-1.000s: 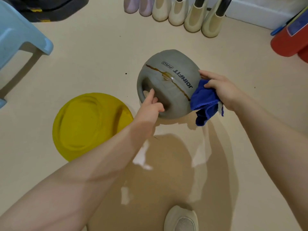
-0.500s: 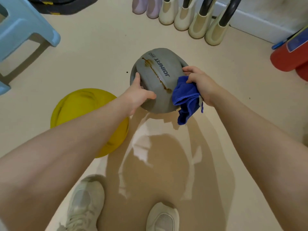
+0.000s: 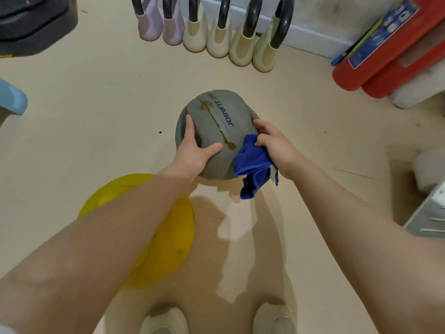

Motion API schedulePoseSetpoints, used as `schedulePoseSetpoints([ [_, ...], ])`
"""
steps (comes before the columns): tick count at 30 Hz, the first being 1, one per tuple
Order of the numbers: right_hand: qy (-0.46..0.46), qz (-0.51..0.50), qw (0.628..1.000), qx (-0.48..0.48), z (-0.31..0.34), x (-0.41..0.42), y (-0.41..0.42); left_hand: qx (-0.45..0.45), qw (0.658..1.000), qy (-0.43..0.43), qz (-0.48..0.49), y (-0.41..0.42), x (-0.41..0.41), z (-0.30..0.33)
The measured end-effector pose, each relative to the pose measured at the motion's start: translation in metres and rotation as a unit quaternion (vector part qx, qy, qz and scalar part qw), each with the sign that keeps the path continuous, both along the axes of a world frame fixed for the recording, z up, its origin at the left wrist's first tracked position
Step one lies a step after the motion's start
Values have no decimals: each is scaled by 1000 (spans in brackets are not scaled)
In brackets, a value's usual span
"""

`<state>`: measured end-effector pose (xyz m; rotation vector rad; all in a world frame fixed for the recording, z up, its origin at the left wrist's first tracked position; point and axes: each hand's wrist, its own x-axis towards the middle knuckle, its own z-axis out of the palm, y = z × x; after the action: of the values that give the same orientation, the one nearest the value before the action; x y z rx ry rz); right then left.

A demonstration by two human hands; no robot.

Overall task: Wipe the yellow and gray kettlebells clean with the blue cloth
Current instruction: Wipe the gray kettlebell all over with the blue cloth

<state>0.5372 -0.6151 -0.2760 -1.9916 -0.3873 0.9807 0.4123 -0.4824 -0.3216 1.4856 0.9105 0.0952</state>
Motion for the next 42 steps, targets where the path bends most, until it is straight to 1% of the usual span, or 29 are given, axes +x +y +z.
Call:
schedulePoseSetpoints([
  [3,-107,-63,991,-50,5,-4,-3,18,999,15,-34,7,5,3],
  [4,-123,-64,988,-61,9,-2,-4,25,999,17,-41,8,7,4],
  [6,-133,-26,988,-69,18,8,-2,38,998,27,-43,10,12,2],
  [7,-151,-12,986,-64,22,13,1,41,998,33,-39,12,15,1],
  [9,-230,-36,972,-28,27,26,9,42,998,45,-22,13,23,-1],
  [11,-344,-55,937,21,33,39,17,33,999,40,-1,13,31,-3],
  [13,-431,8,902,20,30,54,23,25,999,24,19,9,38,-5],
  [14,-449,61,892,4,25,60,26,22,999,16,29,7,40,-6],
  [16,-440,162,883,-15,7,66,30,19,999,13,42,2,45,-8],
  [17,-428,192,883,-15,0,65,30,17,999,20,47,1,47,-9],
  [19,-426,208,881,2,-10,63,30,9,999,24,47,3,48,-11],
  [20,-438,213,874,14,-12,60,28,4,999,17,43,5,47,-11],
  [21,-455,229,860,31,-13,55,27,2,999,9,36,6,44,-11],
  [22,-476,268,836,53,-14,48,27,3,1000,3,30,9,41,-10],
  [25,-513,448,722,119,-17,37,28,-9,1000,-11,23,17,34,-7],
  [26,-519,485,692,126,-15,41,33,-20,999,-16,22,20,33,-6],
  [27,-533,501,669,130,-14,47,40,-30,999,-19,23,22,33,-5],
  [28,-550,499,658,124,-13,54,47,-38,999,-21,28,25,34,-4],
  [29,-564,480,663,112,-11,61,55,-40,998,-19,37,28,36,-4],
  [30,-569,447,683,97,-8,66,62,-37,998,-13,46,31,38,-4],
  [32,-551,374,742,82,-6,72,68,-23,998,-1,53,32,43,-3],
  [33,-542,354,757,84,-7,71,66,-18,998,1,53,31,45,-3],
  [34,-538,362,756,84,-8,69,62,-16,999,-1,52,31,47,-2],
  [35,-538,394,740,90,-10,67,56,-16,999,-2,50,30,48,-2],
  [37,-532,473,694,108,-10,67,47,-14,999,-3,46,25,46,0],
  [38,-525,494,684,112,-7,70,49,-8,999,-5,45,23,45,1],
  [39,-516,495,691,110,-4,76,55,1,999,-8,46,20,43,2],
  [40,-506,475,712,103,-3,82,64,14,999,-10,49,18,42,3],
  [42,-500,383,773,83,-2,96,85,47,998,-5,37,14,41,5],
])
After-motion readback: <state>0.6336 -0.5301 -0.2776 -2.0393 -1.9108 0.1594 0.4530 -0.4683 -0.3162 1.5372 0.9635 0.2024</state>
